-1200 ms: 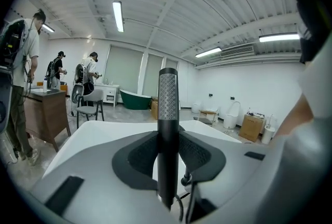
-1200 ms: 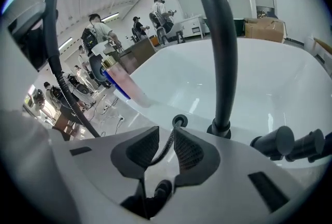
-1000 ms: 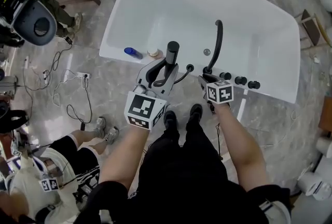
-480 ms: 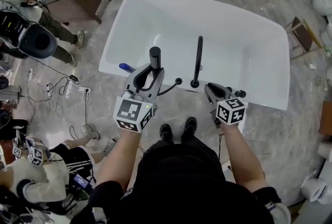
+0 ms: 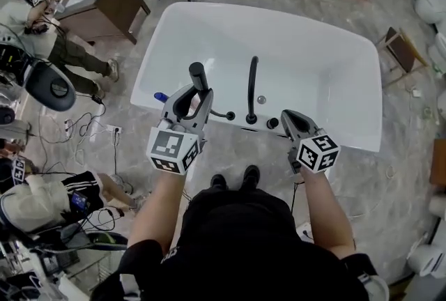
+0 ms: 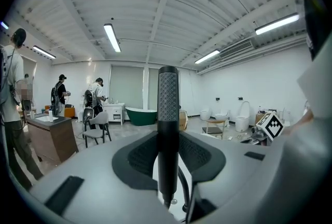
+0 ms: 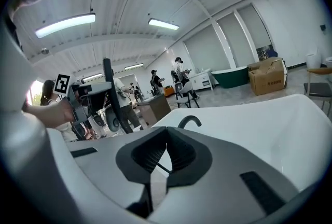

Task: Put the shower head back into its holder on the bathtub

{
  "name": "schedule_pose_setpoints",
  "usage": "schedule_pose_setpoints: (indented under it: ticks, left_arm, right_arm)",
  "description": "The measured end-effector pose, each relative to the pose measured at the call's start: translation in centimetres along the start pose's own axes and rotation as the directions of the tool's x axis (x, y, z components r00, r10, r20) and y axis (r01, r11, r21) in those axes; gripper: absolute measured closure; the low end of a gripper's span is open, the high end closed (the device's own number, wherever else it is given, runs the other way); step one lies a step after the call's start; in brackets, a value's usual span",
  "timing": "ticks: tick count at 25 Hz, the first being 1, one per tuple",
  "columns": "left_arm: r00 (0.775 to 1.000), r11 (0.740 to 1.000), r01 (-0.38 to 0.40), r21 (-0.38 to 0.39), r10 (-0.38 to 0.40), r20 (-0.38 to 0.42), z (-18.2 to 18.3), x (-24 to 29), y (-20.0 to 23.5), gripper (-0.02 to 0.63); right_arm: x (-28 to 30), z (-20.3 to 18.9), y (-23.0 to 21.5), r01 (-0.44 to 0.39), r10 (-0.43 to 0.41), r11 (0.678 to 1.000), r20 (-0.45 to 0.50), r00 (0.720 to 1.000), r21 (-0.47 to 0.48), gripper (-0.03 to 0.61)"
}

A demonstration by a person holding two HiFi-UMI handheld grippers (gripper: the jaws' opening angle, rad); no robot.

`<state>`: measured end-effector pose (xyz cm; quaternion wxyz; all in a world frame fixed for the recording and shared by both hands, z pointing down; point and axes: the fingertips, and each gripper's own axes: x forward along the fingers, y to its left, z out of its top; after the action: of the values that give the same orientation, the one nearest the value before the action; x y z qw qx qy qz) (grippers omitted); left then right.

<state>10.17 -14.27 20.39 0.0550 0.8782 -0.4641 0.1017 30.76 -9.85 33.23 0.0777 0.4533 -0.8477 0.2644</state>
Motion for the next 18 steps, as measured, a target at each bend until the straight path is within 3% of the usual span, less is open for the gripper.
schedule_pose_setpoints:
  ticks: [4,10,13,18]
  left_arm:
    - [1.000,1.000,0.000,0.012,0.000,0.016,1.6,0.2,-1.2,0.485]
    - [0.997,0.998,0.049,0.047,-0.052,0.055,5.2,-0.5,-1.9,0.485]
    - [0.994,0.994,0.104,0.041,-0.106,0.032,4.1,0.2,-2.1,0.485]
    - [0.983,0.984,0.180,-0.008,-0.181,-0.026,0.1,2.1,-1.8,0.485]
  right_arm:
    - [-2.1,3.0,-0.7,0.004,-0.005,1.000,0.058,0.998,0.006,0.563]
    - [-5.9,8.7,0.0,0.037,-0.026,0.997,0.148,0.989,-0.071,0.565]
    - [-7.5,10.5,0.1,0.085,-0.063,0.991,0.196,0.978,-0.104,0.565]
    - [-7.9,11.2,0.6,0.105,-0.088,0.993,0.251,0.964,-0.059,0.565]
